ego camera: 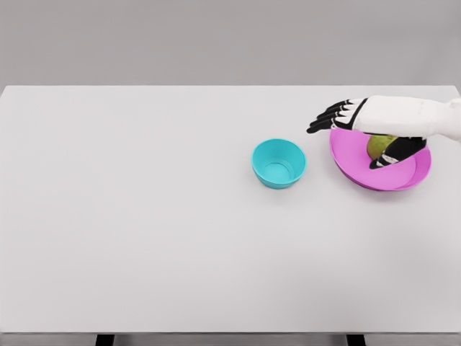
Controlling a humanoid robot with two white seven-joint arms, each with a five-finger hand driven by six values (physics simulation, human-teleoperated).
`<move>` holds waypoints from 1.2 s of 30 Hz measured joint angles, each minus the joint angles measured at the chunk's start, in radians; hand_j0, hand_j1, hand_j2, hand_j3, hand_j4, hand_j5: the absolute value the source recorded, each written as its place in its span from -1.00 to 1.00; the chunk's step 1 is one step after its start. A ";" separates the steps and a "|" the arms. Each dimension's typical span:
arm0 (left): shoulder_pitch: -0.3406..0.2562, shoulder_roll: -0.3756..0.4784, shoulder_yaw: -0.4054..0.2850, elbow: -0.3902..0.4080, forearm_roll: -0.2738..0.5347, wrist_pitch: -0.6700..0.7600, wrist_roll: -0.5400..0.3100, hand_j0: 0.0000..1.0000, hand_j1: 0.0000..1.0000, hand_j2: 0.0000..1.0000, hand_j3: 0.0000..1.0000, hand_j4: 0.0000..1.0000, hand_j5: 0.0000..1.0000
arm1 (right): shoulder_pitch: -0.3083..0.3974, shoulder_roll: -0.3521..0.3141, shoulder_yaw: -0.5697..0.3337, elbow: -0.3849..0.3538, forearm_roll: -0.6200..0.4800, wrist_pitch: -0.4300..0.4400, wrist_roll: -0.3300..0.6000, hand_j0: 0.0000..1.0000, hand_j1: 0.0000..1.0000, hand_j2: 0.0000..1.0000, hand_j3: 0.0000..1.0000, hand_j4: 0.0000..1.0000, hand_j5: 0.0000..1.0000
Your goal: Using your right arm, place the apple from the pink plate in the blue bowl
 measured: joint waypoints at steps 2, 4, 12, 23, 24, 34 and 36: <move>0.000 0.000 0.000 0.000 0.000 0.000 0.000 1.00 1.00 1.00 1.00 1.00 1.00 | 0.000 0.001 0.002 0.039 0.000 0.001 0.004 1.00 1.00 1.00 1.00 1.00 1.00; 0.000 0.000 0.000 0.000 0.000 0.000 0.000 1.00 1.00 1.00 1.00 1.00 1.00 | 0.000 0.002 0.008 0.110 0.001 0.001 0.009 1.00 1.00 1.00 1.00 1.00 1.00; 0.000 0.000 0.000 0.000 0.000 0.000 0.000 1.00 1.00 1.00 1.00 1.00 1.00 | -0.005 0.068 0.062 0.353 0.039 0.008 0.037 1.00 1.00 1.00 1.00 1.00 1.00; 0.000 0.000 0.000 0.000 0.000 0.000 0.000 1.00 1.00 1.00 1.00 1.00 1.00 | 0.026 0.183 0.067 0.555 0.082 0.012 0.030 1.00 1.00 1.00 1.00 1.00 1.00; 0.000 0.000 0.000 0.000 0.000 0.000 0.000 1.00 1.00 1.00 1.00 1.00 1.00 | 0.038 0.192 0.067 0.569 0.084 0.010 0.026 1.00 1.00 1.00 1.00 1.00 1.00; 0.000 0.000 0.000 0.000 0.000 0.000 0.000 1.00 1.00 1.00 1.00 1.00 1.00 | 0.043 0.223 0.065 0.676 0.087 -0.056 -0.008 1.00 1.00 1.00 1.00 1.00 1.00; 0.000 0.000 0.000 0.000 0.000 0.000 0.000 1.00 1.00 1.00 1.00 1.00 1.00 | 0.043 0.229 0.064 0.703 0.087 -0.061 -0.010 1.00 1.00 1.00 1.00 1.00 1.00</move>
